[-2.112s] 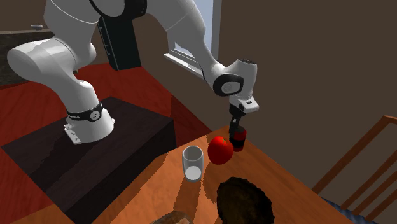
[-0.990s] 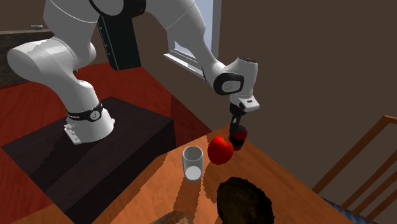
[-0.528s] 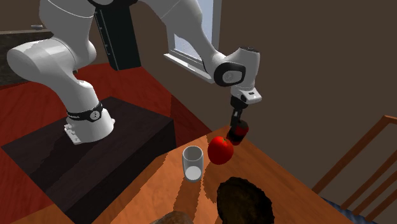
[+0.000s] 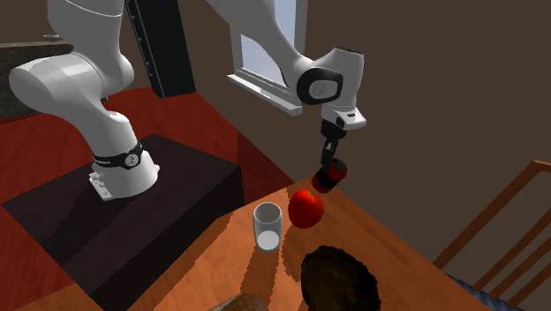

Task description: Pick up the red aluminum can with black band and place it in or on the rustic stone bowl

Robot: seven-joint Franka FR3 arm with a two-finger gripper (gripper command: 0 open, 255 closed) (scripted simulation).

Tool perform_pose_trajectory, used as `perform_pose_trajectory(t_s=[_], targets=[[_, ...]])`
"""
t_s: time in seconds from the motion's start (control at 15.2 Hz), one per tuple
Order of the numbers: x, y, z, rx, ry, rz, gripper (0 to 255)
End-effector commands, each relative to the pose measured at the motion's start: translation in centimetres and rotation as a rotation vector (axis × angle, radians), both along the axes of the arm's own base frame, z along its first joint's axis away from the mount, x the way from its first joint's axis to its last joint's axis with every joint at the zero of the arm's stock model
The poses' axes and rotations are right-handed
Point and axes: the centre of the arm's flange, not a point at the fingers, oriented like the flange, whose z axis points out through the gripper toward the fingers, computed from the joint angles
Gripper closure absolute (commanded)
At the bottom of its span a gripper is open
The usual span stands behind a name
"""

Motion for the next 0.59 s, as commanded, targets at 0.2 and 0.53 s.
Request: perform_pose_trajectory(t_s=[0.2,0.53], targets=[[0.1,0.0,2.8,0.000,0.000,0.000,255],[0.1,0.0,5.4,0.000,0.000,0.000,255]])
